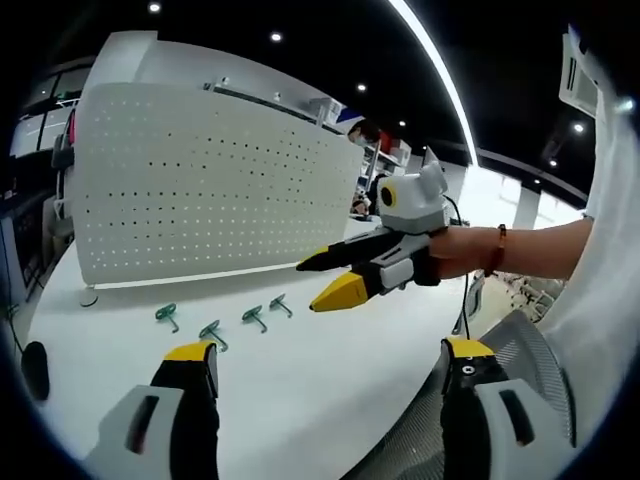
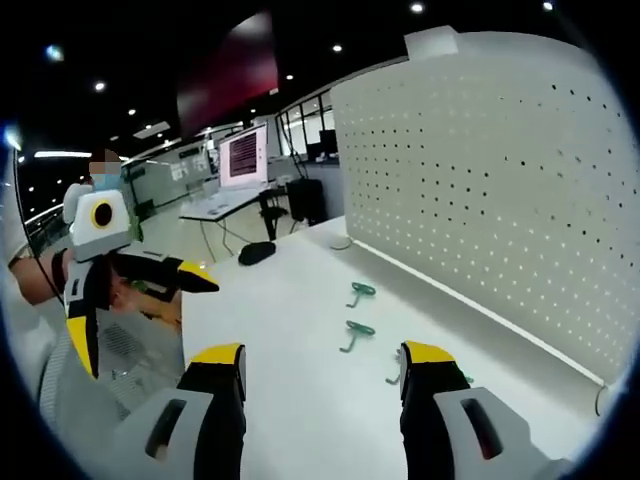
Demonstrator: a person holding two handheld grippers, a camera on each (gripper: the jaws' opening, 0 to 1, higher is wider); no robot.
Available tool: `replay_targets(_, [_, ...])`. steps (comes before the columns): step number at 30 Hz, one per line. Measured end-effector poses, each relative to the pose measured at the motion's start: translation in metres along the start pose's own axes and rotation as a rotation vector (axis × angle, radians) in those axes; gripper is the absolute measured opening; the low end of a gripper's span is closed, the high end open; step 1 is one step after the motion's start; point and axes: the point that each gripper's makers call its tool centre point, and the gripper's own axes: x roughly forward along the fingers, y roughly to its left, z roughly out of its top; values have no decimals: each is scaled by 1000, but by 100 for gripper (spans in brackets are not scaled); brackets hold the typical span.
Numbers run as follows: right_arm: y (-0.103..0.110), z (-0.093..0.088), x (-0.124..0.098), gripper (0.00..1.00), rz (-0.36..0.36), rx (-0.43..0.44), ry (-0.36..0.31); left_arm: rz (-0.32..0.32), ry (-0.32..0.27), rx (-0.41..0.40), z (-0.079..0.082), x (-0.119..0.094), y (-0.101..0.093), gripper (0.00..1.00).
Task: Insert the hook assembly into the mounting plate slot until the hook locks in place.
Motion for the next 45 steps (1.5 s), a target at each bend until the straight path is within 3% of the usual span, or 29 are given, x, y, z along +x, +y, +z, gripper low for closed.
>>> replay_targets(11, [-2,2,17,62,26,-47,48,11,3,2,0,-3,7,94])
replay_targets(18, [0,-4,29,61,55,-106,111,23,-3,-7,0,-3,9,94])
replay_targets(45, [0,-16,66,58,105,-203,231,31,-8,-9,2,-9,15,94])
